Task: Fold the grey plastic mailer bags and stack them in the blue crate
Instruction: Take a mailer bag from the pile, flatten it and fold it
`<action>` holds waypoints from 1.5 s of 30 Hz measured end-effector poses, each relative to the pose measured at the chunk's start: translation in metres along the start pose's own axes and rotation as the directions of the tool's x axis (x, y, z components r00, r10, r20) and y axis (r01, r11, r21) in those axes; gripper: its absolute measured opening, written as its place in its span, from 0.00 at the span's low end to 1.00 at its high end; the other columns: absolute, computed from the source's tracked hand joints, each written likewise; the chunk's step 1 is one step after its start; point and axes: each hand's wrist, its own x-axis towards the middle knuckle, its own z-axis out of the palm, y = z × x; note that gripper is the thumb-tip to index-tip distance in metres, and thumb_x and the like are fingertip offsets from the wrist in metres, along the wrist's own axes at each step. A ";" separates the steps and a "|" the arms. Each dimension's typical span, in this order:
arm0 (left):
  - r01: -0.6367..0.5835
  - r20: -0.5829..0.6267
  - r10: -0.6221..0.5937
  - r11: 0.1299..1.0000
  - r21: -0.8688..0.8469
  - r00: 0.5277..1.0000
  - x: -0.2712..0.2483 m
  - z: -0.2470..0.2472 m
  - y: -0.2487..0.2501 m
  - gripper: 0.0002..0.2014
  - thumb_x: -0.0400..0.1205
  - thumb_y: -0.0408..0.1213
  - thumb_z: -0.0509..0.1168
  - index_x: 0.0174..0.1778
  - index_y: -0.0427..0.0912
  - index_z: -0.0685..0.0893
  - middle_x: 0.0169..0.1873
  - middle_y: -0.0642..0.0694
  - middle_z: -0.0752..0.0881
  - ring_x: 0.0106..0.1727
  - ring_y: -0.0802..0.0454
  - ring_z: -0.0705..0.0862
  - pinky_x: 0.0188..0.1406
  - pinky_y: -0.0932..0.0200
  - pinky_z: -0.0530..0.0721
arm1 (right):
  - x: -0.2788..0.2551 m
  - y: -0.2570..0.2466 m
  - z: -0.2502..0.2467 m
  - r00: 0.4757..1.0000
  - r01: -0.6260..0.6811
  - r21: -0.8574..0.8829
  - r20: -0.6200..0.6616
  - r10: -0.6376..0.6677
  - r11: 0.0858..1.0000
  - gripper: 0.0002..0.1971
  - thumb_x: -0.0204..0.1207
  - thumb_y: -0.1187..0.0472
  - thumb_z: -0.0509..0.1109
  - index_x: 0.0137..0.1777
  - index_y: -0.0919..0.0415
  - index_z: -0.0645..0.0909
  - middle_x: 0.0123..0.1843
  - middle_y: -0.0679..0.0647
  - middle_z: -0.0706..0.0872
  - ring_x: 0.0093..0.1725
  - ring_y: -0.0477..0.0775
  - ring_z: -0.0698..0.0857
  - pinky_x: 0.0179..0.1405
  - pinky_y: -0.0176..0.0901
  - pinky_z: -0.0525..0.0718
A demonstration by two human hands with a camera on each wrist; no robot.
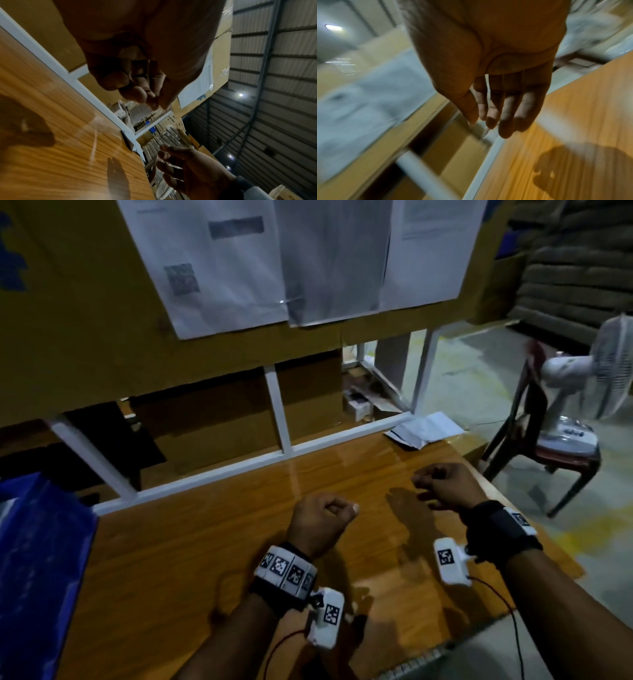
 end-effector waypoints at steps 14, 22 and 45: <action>0.184 0.106 -0.170 0.973 -0.137 0.980 0.143 0.112 0.042 0.05 0.77 0.47 0.78 0.44 0.52 0.92 0.37 0.50 0.93 0.37 0.47 0.93 0.34 0.54 0.86 | 0.196 0.039 -0.089 0.950 -0.214 0.354 -0.141 0.279 0.910 0.15 0.85 0.66 0.69 0.71 0.64 0.81 0.70 0.66 0.86 0.62 0.65 0.89 0.56 0.58 0.89; 0.306 0.066 -0.299 0.938 -0.161 0.952 0.187 0.158 0.070 0.03 0.83 0.37 0.74 0.50 0.45 0.92 0.43 0.44 0.93 0.39 0.44 0.91 0.25 0.62 0.82 | 0.291 0.065 -0.096 0.905 -0.404 0.554 0.128 0.405 0.728 0.30 0.85 0.46 0.70 0.84 0.54 0.69 0.57 0.51 0.90 0.50 0.52 0.88 0.36 0.45 0.76; 0.177 -0.278 -0.123 0.968 0.179 0.953 0.146 0.139 0.006 0.08 0.84 0.46 0.72 0.57 0.50 0.90 0.55 0.51 0.90 0.50 0.61 0.88 0.52 0.57 0.90 | 0.155 0.054 -0.037 0.828 -0.546 0.276 0.320 0.461 0.791 0.09 0.80 0.61 0.78 0.47 0.68 0.85 0.33 0.62 0.89 0.18 0.51 0.80 0.13 0.36 0.72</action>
